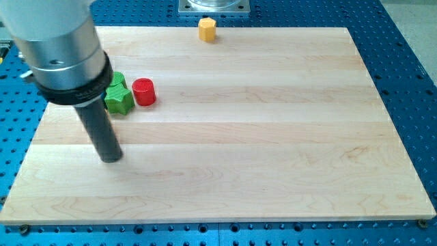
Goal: Push the red star into the triangle
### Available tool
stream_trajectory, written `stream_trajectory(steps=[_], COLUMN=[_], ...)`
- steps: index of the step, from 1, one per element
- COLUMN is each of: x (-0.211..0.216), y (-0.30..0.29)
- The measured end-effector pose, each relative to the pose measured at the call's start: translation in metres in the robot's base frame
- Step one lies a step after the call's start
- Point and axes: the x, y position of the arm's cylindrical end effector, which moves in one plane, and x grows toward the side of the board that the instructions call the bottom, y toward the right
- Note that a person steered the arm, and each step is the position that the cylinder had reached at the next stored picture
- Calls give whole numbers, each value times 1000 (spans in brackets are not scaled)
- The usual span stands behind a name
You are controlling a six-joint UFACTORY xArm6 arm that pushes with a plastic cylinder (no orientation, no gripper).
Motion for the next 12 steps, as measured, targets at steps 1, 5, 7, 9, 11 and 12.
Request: stream_trajectory(steps=[1, 5, 7, 9, 11, 12], x=[-12, -53, -128, -195, -194, -184], y=[-14, -97, -127, -110, -61, -60])
